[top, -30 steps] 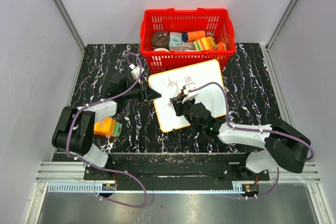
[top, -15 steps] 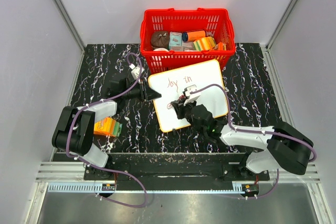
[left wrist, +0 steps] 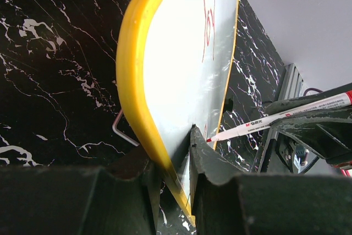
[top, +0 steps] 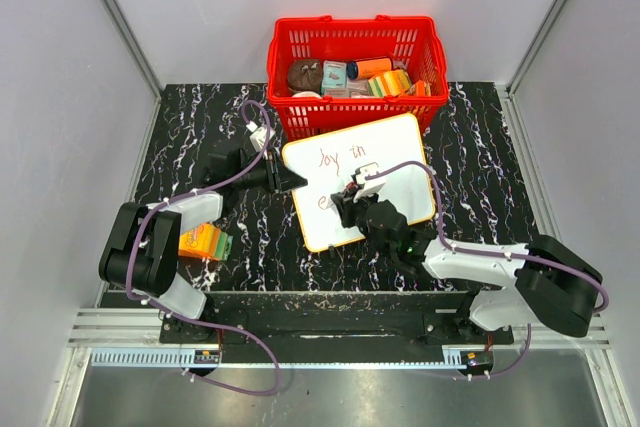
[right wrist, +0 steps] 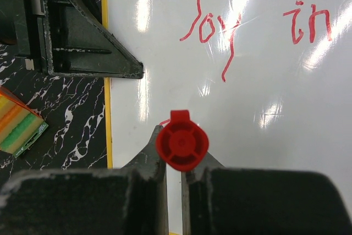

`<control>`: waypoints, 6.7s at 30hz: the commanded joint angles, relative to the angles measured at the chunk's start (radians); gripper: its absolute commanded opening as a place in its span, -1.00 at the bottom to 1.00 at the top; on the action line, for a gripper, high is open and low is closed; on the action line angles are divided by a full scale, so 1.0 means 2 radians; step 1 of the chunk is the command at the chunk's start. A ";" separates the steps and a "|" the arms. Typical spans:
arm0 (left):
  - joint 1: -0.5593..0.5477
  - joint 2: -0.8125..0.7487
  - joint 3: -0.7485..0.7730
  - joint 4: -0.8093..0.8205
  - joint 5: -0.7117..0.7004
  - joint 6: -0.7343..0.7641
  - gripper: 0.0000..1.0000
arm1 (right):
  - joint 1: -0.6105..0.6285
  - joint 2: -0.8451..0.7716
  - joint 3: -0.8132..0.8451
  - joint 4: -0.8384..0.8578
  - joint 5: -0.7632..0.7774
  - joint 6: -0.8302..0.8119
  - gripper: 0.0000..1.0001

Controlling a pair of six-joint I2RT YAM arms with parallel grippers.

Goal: Write a sentence on the whiteboard
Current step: Write on the whiteboard with the whiteboard.

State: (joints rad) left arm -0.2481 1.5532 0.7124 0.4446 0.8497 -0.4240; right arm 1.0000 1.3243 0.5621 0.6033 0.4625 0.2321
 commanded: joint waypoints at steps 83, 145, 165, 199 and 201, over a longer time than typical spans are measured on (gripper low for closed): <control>-0.018 0.015 0.004 -0.038 -0.068 0.106 -1.00 | -0.047 -0.013 0.011 0.022 -0.020 0.003 -1.00; -0.019 0.015 0.005 -0.041 -0.070 0.108 -1.00 | -0.061 -0.014 0.029 -0.012 -0.013 0.004 -1.00; -0.019 0.016 0.007 -0.042 -0.070 0.108 -1.00 | -0.061 -0.036 -0.005 -0.044 -0.030 0.029 -1.00; -0.020 0.015 0.007 -0.044 -0.071 0.110 -1.00 | -0.062 -0.097 0.003 -0.080 -0.012 0.015 -1.00; -0.020 0.016 0.007 -0.044 -0.071 0.110 -1.00 | -0.064 -0.090 0.010 -0.082 -0.007 0.014 -1.00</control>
State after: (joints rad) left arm -0.2584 1.5536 0.7277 0.4171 0.8444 -0.4088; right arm 0.8867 1.1400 0.5335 0.4400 0.4065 0.2806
